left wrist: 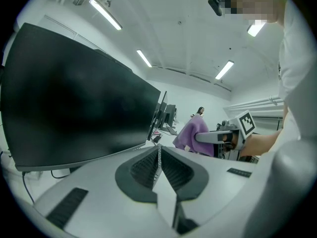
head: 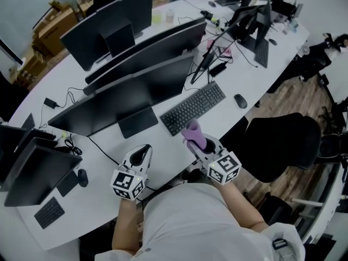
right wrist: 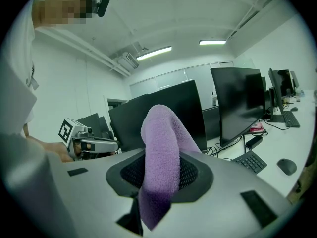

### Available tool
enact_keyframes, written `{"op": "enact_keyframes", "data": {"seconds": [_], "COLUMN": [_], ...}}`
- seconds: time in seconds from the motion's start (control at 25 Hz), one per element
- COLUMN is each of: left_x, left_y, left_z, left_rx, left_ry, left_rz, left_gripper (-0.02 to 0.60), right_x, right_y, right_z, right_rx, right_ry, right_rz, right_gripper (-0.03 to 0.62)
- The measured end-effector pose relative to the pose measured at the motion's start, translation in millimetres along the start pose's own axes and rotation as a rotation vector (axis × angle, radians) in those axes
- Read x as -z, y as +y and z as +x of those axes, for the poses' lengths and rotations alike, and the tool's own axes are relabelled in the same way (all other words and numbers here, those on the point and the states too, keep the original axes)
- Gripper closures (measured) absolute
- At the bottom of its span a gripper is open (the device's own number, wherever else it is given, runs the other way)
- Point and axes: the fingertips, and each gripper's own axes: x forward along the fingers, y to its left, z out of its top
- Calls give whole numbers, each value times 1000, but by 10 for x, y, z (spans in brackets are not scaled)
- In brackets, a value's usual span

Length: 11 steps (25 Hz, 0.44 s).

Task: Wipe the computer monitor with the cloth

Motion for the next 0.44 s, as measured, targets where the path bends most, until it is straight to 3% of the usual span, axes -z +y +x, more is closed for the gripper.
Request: {"op": "enact_keyframes", "data": {"seconds": [0.44], "left_x": [45], "left_y": [-9], "left_z": [-12], "left_rx": [2], "left_ry": [14], "left_rz": [0], "left_gripper": [578], "right_x": [23], "right_y": [-26], "right_z": [-22], "right_rx": [7], "right_ry": [5], "right_rz": [2], "right_gripper": [487]}}
